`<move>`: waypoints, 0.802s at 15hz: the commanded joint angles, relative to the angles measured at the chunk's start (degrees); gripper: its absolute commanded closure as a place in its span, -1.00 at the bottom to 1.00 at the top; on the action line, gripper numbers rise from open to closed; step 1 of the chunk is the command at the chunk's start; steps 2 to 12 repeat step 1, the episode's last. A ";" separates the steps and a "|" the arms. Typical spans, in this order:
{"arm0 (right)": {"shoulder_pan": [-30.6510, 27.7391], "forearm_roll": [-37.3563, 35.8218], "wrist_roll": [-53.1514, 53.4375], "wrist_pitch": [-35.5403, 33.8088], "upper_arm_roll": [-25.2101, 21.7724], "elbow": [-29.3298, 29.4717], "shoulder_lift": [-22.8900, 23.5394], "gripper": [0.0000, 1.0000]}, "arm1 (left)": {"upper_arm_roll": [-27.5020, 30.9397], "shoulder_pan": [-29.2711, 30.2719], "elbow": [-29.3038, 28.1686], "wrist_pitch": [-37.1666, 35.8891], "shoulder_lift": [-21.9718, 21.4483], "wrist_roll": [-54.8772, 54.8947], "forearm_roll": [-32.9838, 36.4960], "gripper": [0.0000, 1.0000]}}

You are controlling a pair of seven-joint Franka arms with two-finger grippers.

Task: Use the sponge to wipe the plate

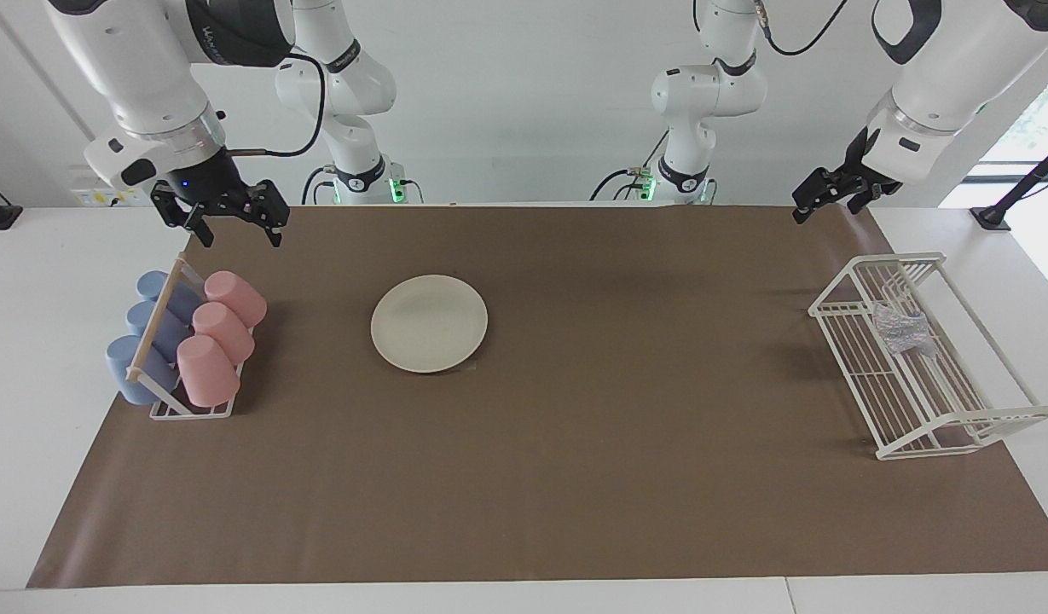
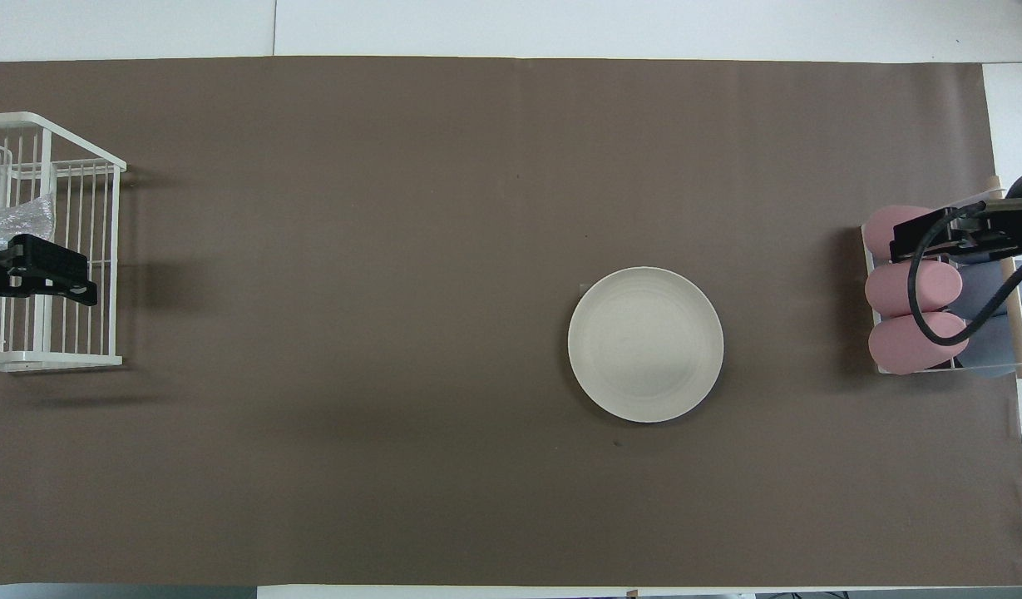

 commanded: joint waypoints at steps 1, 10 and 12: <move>-0.45 0.30 1.01 0.09 0.36 -0.99 -0.81 -1.00 | -0.68 1.15 0.22 0.59 -0.02 0.97 -0.74 -1.00; -0.45 0.30 1.01 0.09 0.36 -0.99 -0.81 -1.00 | -0.68 1.15 0.22 0.59 -0.02 0.97 -0.74 -1.00; -0.45 0.30 1.01 0.09 0.36 -0.99 -0.81 -1.00 | -0.68 1.15 0.22 0.59 -0.02 0.97 -0.74 -1.00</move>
